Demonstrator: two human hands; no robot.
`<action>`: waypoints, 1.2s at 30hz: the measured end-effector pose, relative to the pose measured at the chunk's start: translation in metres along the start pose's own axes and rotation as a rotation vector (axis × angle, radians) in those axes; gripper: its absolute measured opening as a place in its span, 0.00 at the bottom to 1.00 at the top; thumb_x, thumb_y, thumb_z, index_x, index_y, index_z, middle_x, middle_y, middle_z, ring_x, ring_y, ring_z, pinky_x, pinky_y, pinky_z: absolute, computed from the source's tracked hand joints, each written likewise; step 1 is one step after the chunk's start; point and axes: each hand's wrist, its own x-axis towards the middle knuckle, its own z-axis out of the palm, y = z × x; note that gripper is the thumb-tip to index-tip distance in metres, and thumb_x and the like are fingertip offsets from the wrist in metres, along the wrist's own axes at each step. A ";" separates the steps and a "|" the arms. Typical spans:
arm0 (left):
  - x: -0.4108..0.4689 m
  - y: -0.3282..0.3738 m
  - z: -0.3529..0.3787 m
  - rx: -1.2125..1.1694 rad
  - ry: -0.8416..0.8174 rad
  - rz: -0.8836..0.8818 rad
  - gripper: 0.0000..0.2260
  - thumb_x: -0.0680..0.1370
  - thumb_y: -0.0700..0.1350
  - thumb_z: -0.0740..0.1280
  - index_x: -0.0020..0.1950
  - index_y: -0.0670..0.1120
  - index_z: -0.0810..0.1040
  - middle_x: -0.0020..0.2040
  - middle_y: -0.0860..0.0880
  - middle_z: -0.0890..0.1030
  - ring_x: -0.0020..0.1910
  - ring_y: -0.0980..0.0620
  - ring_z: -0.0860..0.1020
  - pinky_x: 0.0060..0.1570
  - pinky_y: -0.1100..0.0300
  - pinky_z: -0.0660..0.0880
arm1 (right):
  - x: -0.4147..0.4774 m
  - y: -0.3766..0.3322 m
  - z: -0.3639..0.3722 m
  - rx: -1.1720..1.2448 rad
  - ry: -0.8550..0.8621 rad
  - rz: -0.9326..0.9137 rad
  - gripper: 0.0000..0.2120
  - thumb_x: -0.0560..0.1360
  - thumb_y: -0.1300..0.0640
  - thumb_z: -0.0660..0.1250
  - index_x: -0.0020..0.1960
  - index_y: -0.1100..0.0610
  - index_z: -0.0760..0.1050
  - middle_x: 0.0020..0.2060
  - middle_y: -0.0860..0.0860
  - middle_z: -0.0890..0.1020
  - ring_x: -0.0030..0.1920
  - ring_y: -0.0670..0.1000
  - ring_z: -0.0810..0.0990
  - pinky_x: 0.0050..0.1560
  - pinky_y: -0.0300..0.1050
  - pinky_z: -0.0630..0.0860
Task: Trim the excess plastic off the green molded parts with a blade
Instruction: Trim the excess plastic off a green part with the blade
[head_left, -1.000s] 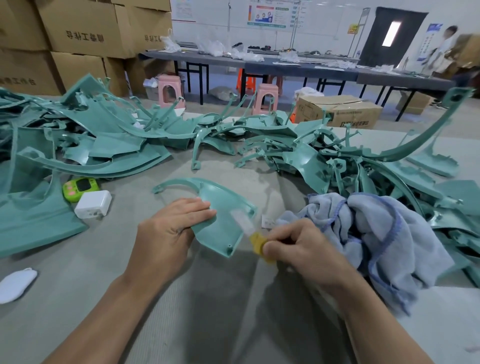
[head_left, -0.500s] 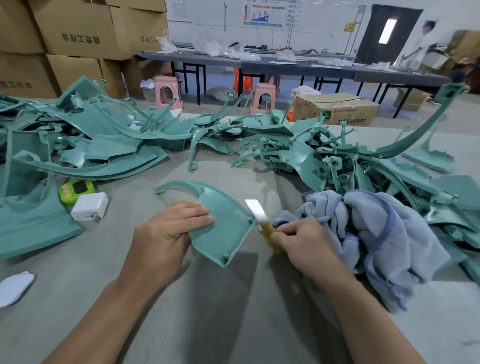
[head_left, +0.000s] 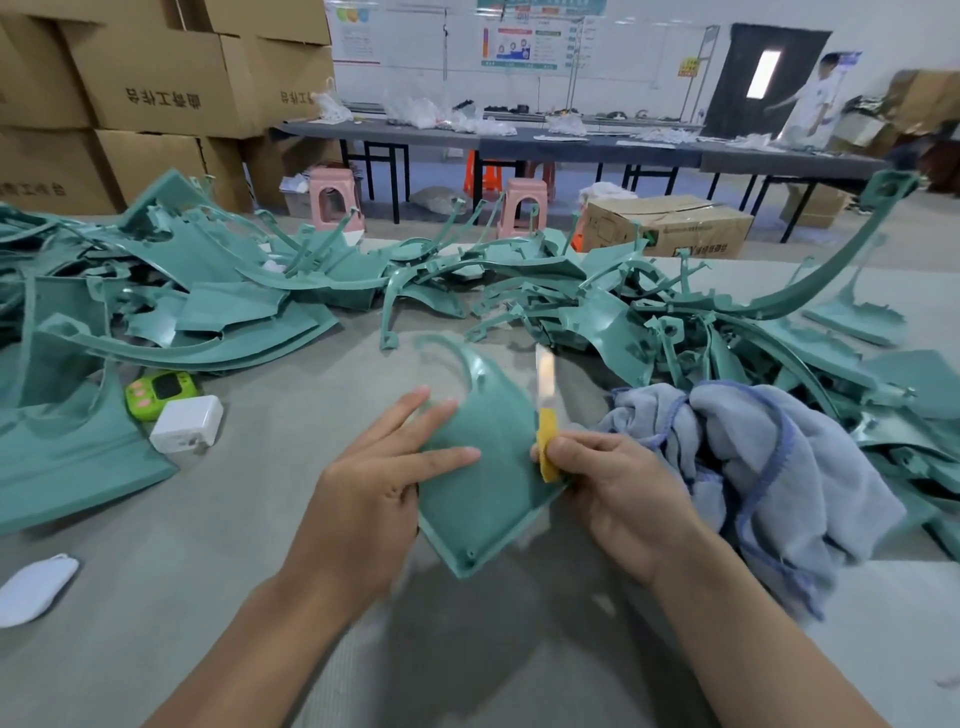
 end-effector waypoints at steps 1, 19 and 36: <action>0.001 -0.001 0.001 0.012 0.000 -0.061 0.29 0.72 0.20 0.64 0.56 0.51 0.87 0.68 0.54 0.78 0.74 0.59 0.68 0.73 0.69 0.60 | 0.001 0.002 0.002 -0.035 0.051 -0.088 0.07 0.70 0.64 0.72 0.36 0.61 0.86 0.37 0.55 0.86 0.40 0.48 0.83 0.47 0.38 0.79; -0.005 0.000 0.004 0.128 -0.066 -0.255 0.32 0.77 0.33 0.67 0.78 0.54 0.68 0.75 0.59 0.69 0.73 0.63 0.66 0.71 0.77 0.53 | -0.022 -0.005 0.022 -0.464 0.148 -0.225 0.13 0.81 0.62 0.66 0.40 0.57 0.85 0.38 0.59 0.86 0.36 0.54 0.82 0.38 0.43 0.79; -0.006 -0.011 -0.006 0.064 0.113 -0.029 0.27 0.67 0.26 0.75 0.63 0.47 0.83 0.61 0.62 0.79 0.62 0.74 0.73 0.65 0.72 0.69 | 0.006 -0.006 -0.002 -0.792 0.232 -0.390 0.12 0.79 0.54 0.66 0.38 0.54 0.82 0.27 0.52 0.79 0.28 0.46 0.72 0.27 0.39 0.68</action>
